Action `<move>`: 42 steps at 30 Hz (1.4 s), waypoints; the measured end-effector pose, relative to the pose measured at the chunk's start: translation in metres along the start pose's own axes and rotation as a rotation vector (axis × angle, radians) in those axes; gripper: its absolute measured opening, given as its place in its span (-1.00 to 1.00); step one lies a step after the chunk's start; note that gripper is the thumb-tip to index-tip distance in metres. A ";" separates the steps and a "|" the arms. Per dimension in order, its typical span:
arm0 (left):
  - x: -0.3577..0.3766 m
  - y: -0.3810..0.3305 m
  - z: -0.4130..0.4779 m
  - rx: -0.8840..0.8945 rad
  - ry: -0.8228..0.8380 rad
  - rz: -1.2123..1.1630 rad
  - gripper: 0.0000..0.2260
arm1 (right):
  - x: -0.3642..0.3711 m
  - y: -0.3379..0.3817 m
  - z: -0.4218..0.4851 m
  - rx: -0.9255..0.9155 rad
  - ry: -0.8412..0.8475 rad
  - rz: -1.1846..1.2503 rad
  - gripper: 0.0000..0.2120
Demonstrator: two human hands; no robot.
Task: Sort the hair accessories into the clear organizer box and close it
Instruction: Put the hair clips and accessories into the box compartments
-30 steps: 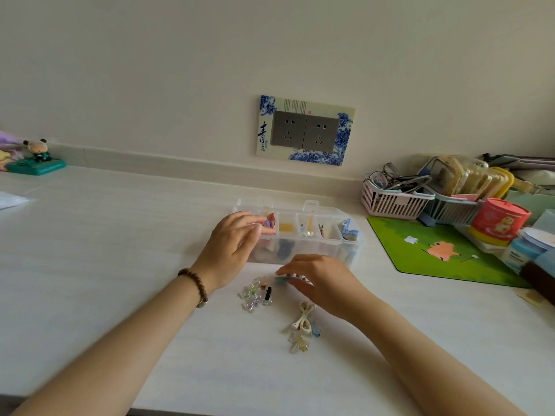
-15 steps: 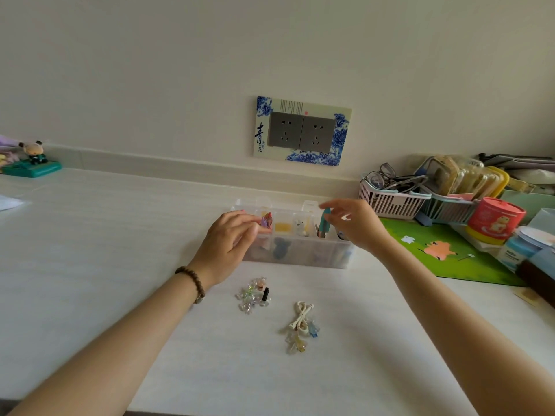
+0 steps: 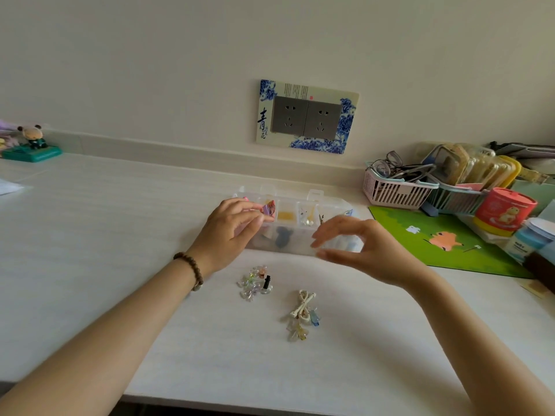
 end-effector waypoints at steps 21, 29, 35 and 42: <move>-0.003 -0.009 -0.004 0.040 -0.049 0.032 -0.61 | 0.056 -0.015 -0.004 0.103 0.251 0.080 -0.86; 0.005 -0.018 -0.006 0.076 -0.011 0.138 -0.58 | -0.019 -0.026 0.018 0.130 -0.274 0.375 -0.80; 0.004 -0.018 -0.006 0.080 -0.017 0.126 -0.59 | -0.057 -0.069 0.035 0.288 -0.536 0.149 -0.86; 0.003 -0.017 -0.005 0.075 -0.034 0.117 -0.61 | -0.035 -0.080 0.046 0.347 -0.300 -0.106 -0.77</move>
Point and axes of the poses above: each hand's wrist, its own z-axis towards the middle knuckle, its own x-axis out of the palm, y = z × x, the point moved 7 cm from there along z, towards the middle knuckle, and after that the axes turned 4 degrees about -x, right-handed, at the moved point
